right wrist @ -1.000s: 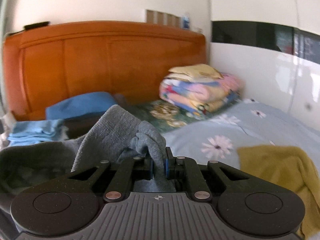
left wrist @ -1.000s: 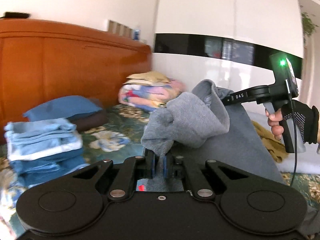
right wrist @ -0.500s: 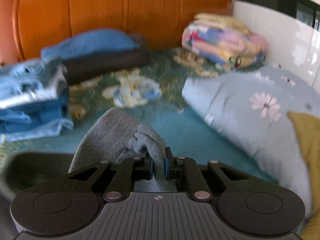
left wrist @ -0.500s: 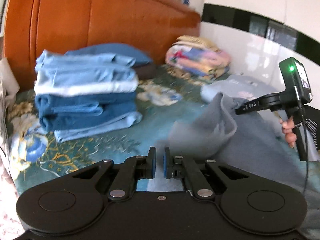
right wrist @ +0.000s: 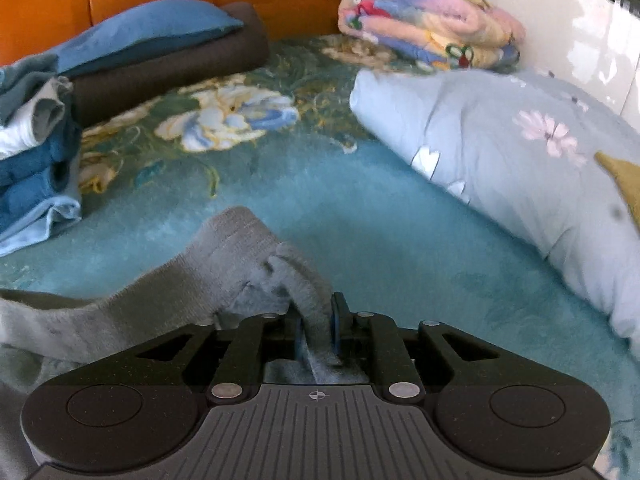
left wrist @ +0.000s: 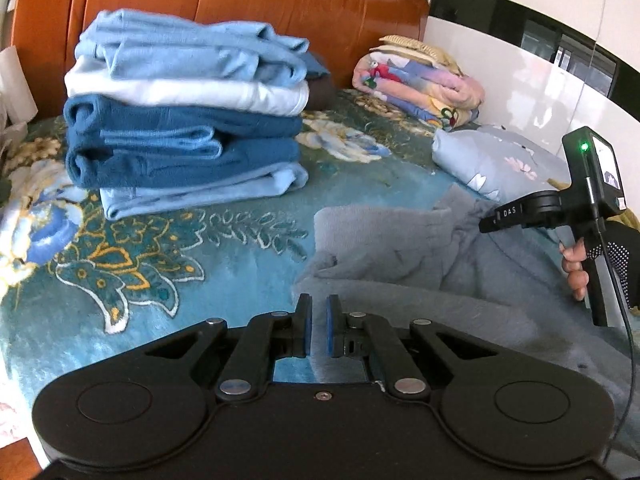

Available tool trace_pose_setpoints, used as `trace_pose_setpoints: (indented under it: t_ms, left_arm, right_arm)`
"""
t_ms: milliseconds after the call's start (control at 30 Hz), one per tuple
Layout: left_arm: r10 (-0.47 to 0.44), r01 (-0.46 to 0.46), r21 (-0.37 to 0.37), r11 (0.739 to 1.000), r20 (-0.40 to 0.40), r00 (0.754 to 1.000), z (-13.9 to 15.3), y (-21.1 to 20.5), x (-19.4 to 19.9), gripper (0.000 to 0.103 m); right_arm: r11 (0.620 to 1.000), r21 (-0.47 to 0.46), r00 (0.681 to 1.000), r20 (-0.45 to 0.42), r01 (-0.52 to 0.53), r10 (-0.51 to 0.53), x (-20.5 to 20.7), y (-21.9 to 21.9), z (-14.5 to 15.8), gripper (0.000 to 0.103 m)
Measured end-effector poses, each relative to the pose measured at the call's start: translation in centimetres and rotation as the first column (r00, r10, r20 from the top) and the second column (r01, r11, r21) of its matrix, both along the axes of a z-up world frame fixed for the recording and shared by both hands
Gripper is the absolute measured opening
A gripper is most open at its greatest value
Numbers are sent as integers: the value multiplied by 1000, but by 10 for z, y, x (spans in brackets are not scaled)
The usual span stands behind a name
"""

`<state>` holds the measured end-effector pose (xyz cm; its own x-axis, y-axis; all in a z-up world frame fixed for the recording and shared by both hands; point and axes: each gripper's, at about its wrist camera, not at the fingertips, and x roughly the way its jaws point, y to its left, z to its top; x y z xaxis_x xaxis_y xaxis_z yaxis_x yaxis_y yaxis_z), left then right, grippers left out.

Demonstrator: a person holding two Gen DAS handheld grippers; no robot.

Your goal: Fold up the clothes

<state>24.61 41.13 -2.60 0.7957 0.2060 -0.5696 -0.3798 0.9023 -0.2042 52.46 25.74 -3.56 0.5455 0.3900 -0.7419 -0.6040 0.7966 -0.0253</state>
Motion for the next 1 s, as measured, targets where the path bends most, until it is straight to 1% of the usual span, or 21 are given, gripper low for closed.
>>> trace_pose_setpoints:
  t_ms: [33,100,167,233,300,367,433,467,533,567,633,667,700,733,767,800,833,900,967,1000]
  left_arm:
    - [-2,2,5,1000,5,1000,5,-2,-1,5]
    - [-8,8,9,1000,18,1000,17,-10,-6,5]
    - [-18,17,9,1000,30,999,30,-21,-11,5]
    - [-35,34,13,999,45,998,46,-38,-20,5]
    - [-65,63,25,998,66,996,61,-60,-30,5]
    - [-96,94,29,995,82,992,72,-82,-42,5]
    - [-129,127,28,992,94,987,80,-106,-53,7]
    - [-146,145,20,989,97,985,81,-117,-58,9]
    - [-188,189,4,982,103,977,82,-142,-68,15]
    - [-209,211,-5,978,105,972,81,-154,-73,18]
    - [-248,252,-27,967,110,963,79,-178,-80,21]
    - [-270,275,-39,961,111,956,76,-189,-83,25]
    - [-291,298,-51,953,112,950,74,-201,-86,31]
    - [-310,318,-60,946,111,944,72,-211,-88,34]
    - [-331,339,-68,938,110,937,69,-221,-90,39]
    - [-353,361,-74,930,106,930,66,-231,-91,43]
    - [-371,380,-79,922,102,923,64,-240,-91,44]
    - [-401,409,-96,907,92,911,59,-256,-91,50]
    - [-422,429,-114,896,80,903,55,-269,-90,52]
    - [-433,439,-114,891,70,899,53,-275,-90,53]
  right_arm:
    - [1000,10,1000,6,-16,16,-5,-3,9,22]
    - [999,26,999,24,-42,42,-13,-11,28,26]
    - [997,44,997,47,-61,59,-24,-26,53,36]
    - [995,66,995,75,-74,69,-36,-45,81,38]
    - [989,125,994,95,-72,60,-50,-75,109,38]
    - [977,201,993,112,-70,48,-70,-124,135,39]
    - [967,245,990,136,-66,33,-94,-176,153,43]
    - [965,256,989,148,-55,17,-107,-205,159,44]
    - [965,263,985,171,-22,-24,-134,-266,165,50]
    - [967,254,983,177,8,-54,-148,-296,163,51]
    - [972,219,974,185,87,-129,-175,-355,153,53]
    - [971,202,968,190,127,-166,-189,-384,148,54]
    - [969,177,960,188,173,-206,-202,-411,141,56]
    - [964,148,953,177,223,-247,-215,-437,131,57]
    - [952,127,941,161,278,-296,-229,-464,120,57]
    - [936,113,926,144,334,-348,-242,-489,109,58]
    - [914,108,908,119,390,-401,-253,-512,97,61]
    - [861,114,863,51,496,-504,-274,-554,74,62]
    - [802,146,813,-27,579,-582,-290,-584,55,62]
    - [771,180,790,-74,611,-609,-296,-595,47,63]
